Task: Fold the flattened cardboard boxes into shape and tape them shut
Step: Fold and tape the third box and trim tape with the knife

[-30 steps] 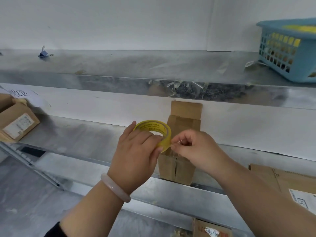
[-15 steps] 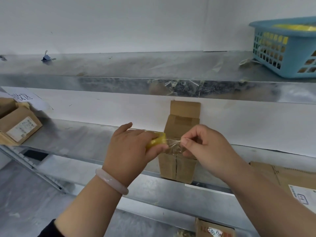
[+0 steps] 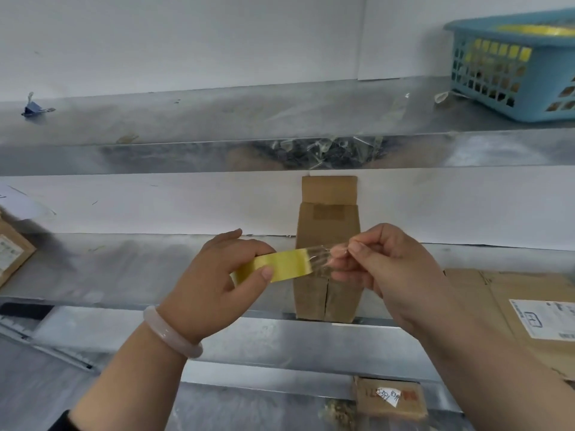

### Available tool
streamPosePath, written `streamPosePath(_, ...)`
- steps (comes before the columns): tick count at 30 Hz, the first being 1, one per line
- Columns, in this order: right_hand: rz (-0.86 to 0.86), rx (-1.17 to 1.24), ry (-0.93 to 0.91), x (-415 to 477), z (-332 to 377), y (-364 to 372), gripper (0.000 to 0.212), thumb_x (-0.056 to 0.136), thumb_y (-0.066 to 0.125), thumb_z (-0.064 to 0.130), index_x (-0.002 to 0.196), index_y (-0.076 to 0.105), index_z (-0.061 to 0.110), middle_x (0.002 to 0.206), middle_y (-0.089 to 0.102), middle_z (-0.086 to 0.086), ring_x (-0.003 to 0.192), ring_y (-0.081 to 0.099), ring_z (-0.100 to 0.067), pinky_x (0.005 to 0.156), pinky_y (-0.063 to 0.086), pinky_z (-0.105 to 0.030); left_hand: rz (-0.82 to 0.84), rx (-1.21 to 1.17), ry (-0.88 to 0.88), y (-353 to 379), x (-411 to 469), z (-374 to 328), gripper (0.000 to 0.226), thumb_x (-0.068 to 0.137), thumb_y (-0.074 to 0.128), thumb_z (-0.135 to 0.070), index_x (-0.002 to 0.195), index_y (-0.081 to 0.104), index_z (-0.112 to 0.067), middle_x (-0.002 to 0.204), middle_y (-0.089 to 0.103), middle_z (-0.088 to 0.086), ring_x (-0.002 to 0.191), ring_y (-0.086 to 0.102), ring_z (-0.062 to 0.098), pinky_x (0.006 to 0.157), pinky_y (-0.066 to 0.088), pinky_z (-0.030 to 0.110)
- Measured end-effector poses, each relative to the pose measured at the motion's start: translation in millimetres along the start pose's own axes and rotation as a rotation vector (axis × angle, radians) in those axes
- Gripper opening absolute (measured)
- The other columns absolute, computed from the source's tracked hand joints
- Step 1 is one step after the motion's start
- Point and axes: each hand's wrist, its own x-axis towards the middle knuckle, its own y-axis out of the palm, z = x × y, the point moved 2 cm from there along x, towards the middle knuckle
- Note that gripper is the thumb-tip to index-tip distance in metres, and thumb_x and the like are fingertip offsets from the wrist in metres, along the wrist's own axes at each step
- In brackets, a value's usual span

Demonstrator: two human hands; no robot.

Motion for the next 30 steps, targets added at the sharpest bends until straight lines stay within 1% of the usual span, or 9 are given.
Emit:
streamPosePath(2,-0.043,-0.003,-0.010,-1.8,-0.5,-4.1,0.015,0.098,0.049,-0.002,0.086,0.056,0.003,0.077,0.075,-0.008,0.073,0.073,-0.021,0.071,0.059,-0.037,0.014,0.040,0.007,-0.4,-0.3,4.3,0.023,0.087,0.050,-0.049,0.091,0.061,-0.030,0.078,0.059,-0.021,0.074,0.054,0.006,0.087,0.040,0.015)
streamPosePath(4,-0.074,-0.013,-0.025,-3.4,-0.3,-7.5,0.015,0.098,0.049,-0.002,0.086,0.056,0.003,0.075,0.074,-0.006,0.072,0.073,-0.021,0.072,0.060,-0.037,0.016,0.204,0.016,-0.2,-0.3,10.2,0.035,0.086,0.048,-0.062,0.085,0.064,-0.031,0.068,0.057,-0.018,0.067,0.052,0.007,0.068,0.040,0.021)
streamPosePath(6,-0.100,-0.005,-0.030,-4.9,-1.6,-10.0,0.013,0.098,0.049,-0.002,0.087,0.054,0.002,0.073,0.074,-0.006,0.071,0.073,-0.020,0.071,0.061,-0.036,0.031,0.317,0.019,1.3,0.7,14.7,0.044,0.085,0.043,-0.069,0.086,0.064,-0.031,0.066,0.056,-0.016,0.064,0.051,0.008,0.063,0.039,0.024)
streamPosePath(8,-0.156,0.060,-0.019,-4.5,-3.5,-17.0,0.014,0.099,0.048,-0.001,0.087,0.054,0.003,0.069,0.072,-0.005,0.069,0.072,-0.019,0.069,0.062,-0.035,0.041,0.291,0.051,2.5,1.0,17.0,0.045,0.090,0.037,-0.066,0.091,0.062,-0.029,0.069,0.056,-0.015,0.065,0.050,0.010,0.063,0.038,0.027)
streamPosePath(11,-0.208,0.195,0.007,-3.6,-6.0,-33.5,0.015,0.101,0.045,0.000,0.088,0.051,0.004,0.067,0.070,-0.006,0.071,0.073,-0.020,0.074,0.062,-0.036,0.060,0.091,0.101,5.7,-3.6,24.5,0.034,0.098,0.035,-0.046,0.100,0.061,-0.024,0.085,0.058,-0.018,0.077,0.053,0.010,0.074,0.040,0.033)
streamPosePath(14,-0.228,0.230,0.051,-4.9,-14.0,-44.0,0.018,0.101,0.043,-0.002,0.086,0.050,0.003,0.066,0.069,-0.007,0.073,0.073,-0.023,0.074,0.062,-0.036,0.068,0.041,0.109,11.1,-8.4,29.7,0.033,0.098,0.037,-0.048,0.095,0.060,-0.024,0.084,0.051,-0.026,0.079,0.049,0.002,0.074,0.038,0.021)
streamPosePath(19,-0.276,0.266,0.099,-5.6,-29.7,-51.4,0.019,0.101,0.042,-0.003,0.086,0.051,0.003,0.064,0.066,-0.007,0.067,0.072,-0.022,0.067,0.062,-0.034,0.039,0.213,0.091,16.7,-6.1,33.8,0.039,0.089,0.046,-0.060,0.082,0.059,-0.024,0.072,0.042,-0.026,0.068,0.041,0.001,0.063,0.033,0.008)
streamPosePath(25,-0.331,0.267,0.114,-1.4,-46.8,-54.5,0.018,0.101,0.044,-0.002,0.087,0.054,0.002,0.066,0.065,-0.008,0.063,0.069,-0.020,0.062,0.061,-0.032,0.054,0.375,0.041,34.3,-8.7,45.7,0.058,0.087,0.034,-0.071,0.086,0.068,-0.024,0.068,0.055,-0.011,0.063,0.053,0.013,0.062,0.039,0.026)
streamPosePath(30,-0.390,0.257,0.140,3.1,-53.9,-59.4,0.019,0.102,0.045,0.000,0.087,0.056,0.004,0.071,0.065,-0.010,0.062,0.068,-0.018,0.057,0.059,-0.030,0.149,0.335,0.134,39.8,-7.5,50.4,0.050,0.097,0.030,-0.056,0.114,0.065,-0.023,0.081,0.054,-0.010,0.075,0.050,0.012,0.074,0.040,0.027)
